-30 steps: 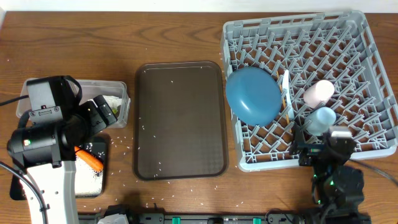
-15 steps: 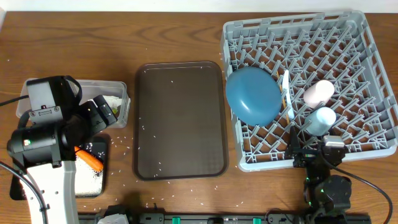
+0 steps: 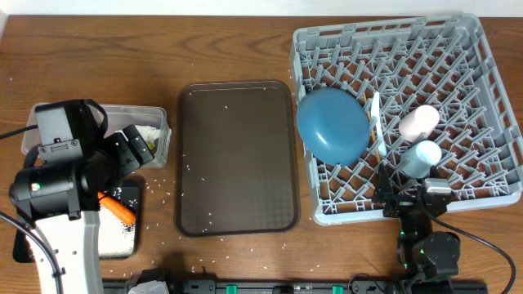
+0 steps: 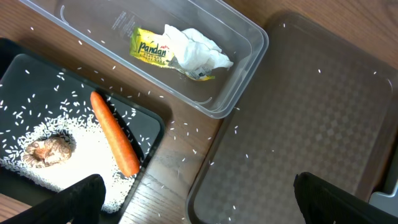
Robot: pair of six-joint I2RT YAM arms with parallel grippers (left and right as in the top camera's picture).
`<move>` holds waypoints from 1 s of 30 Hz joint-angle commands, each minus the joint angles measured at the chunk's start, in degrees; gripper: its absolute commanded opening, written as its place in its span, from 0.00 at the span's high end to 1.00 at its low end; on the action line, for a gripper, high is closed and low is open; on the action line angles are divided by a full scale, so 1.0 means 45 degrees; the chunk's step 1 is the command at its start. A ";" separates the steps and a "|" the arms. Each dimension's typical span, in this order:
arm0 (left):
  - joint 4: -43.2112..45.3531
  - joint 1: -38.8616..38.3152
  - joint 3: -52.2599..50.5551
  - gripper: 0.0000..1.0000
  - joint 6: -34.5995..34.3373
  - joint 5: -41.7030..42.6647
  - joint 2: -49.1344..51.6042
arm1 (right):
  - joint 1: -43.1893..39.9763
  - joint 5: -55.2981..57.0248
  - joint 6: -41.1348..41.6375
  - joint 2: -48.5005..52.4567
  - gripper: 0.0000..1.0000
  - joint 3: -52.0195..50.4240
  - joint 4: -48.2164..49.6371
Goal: Sort waste into correct bins and load items into the dishwasher rack
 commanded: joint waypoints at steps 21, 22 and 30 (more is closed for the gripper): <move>-0.0039 0.0039 0.0136 0.02 0.0019 -0.0151 -0.0024 | -0.0044 -0.0107 0.0194 -0.0049 0.01 -0.0039 -0.0049; -0.0039 0.0034 0.0136 0.02 0.0019 -0.0146 -0.0024 | -0.0044 -0.0107 0.0194 -0.0049 0.01 -0.0039 -0.0049; 0.2642 -0.1200 -0.0879 0.02 0.0714 -0.0758 -0.1617 | -0.0044 -0.0107 0.0194 -0.0049 0.01 -0.0039 -0.0049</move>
